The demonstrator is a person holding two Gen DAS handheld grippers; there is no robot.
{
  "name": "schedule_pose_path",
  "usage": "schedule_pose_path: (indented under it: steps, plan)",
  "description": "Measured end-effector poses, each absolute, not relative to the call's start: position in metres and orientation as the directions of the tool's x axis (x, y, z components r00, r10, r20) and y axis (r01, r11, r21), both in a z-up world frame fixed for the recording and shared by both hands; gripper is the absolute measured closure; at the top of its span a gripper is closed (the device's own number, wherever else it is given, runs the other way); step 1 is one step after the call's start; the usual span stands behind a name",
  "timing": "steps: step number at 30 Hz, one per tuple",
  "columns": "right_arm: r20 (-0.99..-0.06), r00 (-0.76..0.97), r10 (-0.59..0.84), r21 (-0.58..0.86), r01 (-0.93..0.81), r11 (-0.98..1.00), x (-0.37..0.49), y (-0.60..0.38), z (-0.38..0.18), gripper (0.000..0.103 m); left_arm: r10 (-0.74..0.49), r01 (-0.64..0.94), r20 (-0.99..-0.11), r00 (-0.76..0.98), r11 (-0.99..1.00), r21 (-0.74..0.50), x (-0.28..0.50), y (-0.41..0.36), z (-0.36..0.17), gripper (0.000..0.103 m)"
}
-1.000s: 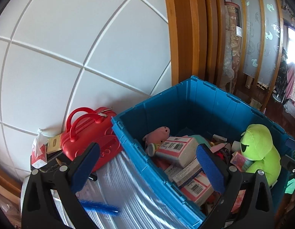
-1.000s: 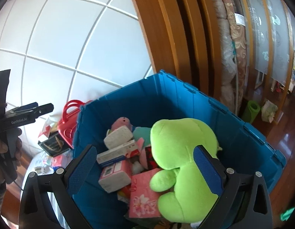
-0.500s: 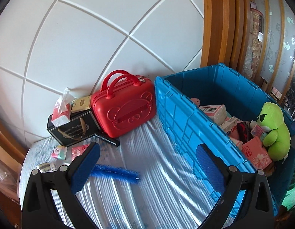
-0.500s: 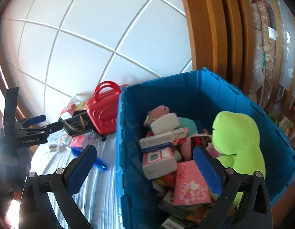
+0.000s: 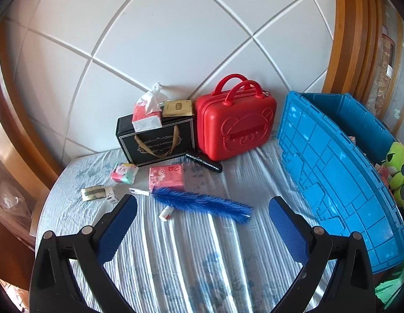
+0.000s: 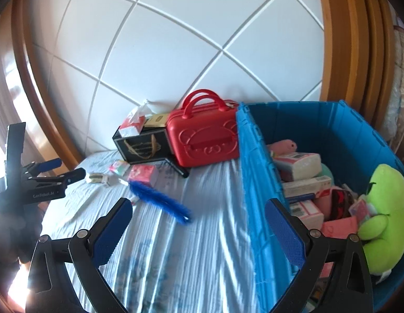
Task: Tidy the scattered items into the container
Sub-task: 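Move both grippers back from the bin toward the bed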
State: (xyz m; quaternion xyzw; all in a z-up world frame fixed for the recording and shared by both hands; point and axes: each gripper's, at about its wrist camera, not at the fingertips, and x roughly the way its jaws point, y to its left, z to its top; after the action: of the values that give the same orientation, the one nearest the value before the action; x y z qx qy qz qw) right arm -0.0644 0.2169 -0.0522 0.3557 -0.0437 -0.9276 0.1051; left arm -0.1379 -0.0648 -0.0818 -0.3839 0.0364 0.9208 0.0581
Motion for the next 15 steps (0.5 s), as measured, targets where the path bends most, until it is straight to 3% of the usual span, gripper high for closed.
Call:
schedule_pose_path:
  steps: [15]
  plan:
    - [-0.738, -0.633, -0.234, 0.090, 0.251, -0.964, -0.100, 0.081, -0.123, 0.000, -0.004, -0.042, -0.763, -0.646, -0.998, 0.040, -0.158, -0.208, -0.139, 0.001]
